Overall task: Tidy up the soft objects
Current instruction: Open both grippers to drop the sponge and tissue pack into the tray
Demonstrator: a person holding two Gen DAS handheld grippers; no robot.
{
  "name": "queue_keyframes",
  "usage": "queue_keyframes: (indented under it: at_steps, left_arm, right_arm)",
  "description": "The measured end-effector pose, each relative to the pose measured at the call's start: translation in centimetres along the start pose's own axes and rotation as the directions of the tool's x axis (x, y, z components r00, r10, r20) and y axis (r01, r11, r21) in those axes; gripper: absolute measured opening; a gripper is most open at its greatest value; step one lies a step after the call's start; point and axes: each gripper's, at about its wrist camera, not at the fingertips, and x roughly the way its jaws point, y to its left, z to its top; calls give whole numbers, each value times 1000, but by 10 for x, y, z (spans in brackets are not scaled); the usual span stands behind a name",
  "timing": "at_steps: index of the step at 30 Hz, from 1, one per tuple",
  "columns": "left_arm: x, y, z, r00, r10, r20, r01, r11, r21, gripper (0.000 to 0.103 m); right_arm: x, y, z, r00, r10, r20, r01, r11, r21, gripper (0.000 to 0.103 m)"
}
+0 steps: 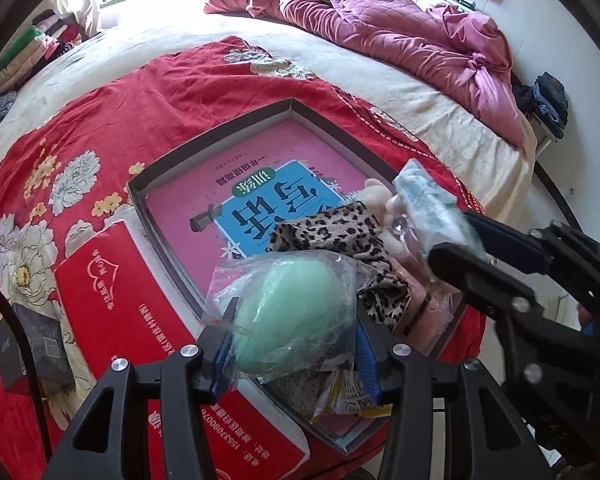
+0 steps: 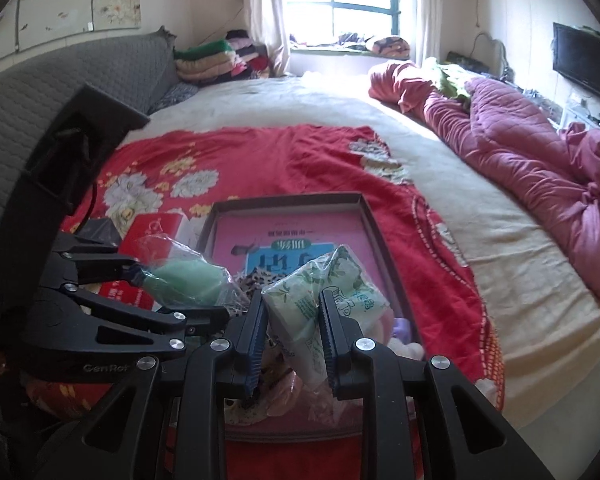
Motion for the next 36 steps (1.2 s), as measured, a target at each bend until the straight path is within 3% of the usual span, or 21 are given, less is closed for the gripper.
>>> queue_keyframes:
  at_steps: [7, 12, 16, 21, 25, 28, 36]
  left_arm:
    - [12, 1, 0, 1000, 23, -19, -22, 1000, 14, 56]
    - [11, 4, -2, 1000, 5, -8, -5, 1000, 9, 61]
    - [5, 2, -4, 1000, 7, 5, -7, 1000, 15, 68]
    - [-10, 4, -9, 999, 9, 32, -9, 1000, 4, 69]
    - [-26, 6, -16, 998, 16, 62, -15, 1000, -12, 71]
    - [-39, 5, -26, 996, 16, 84, -15, 1000, -16, 75]
    - [-76, 6, -58, 989, 32, 147, -29, 999, -22, 82]
  right_arm:
    - [22, -16, -3, 998, 43, -45, -39, 996, 83, 33]
    - [22, -21, -2, 996, 81, -39, -75, 987, 141, 37]
    - [10, -18, 0, 997, 73, -12, -70, 987, 145, 45]
    - [-13, -11, 2, 999, 32, 14, -34, 990, 139, 51]
    - [-39, -9, -2, 999, 13, 41, -21, 982, 187, 66]
    - [-60, -3, -8, 998, -24, 53, 12, 977, 213, 71]
    - [-110, 32, -15, 983, -157, 95, 140, 976, 169, 76]
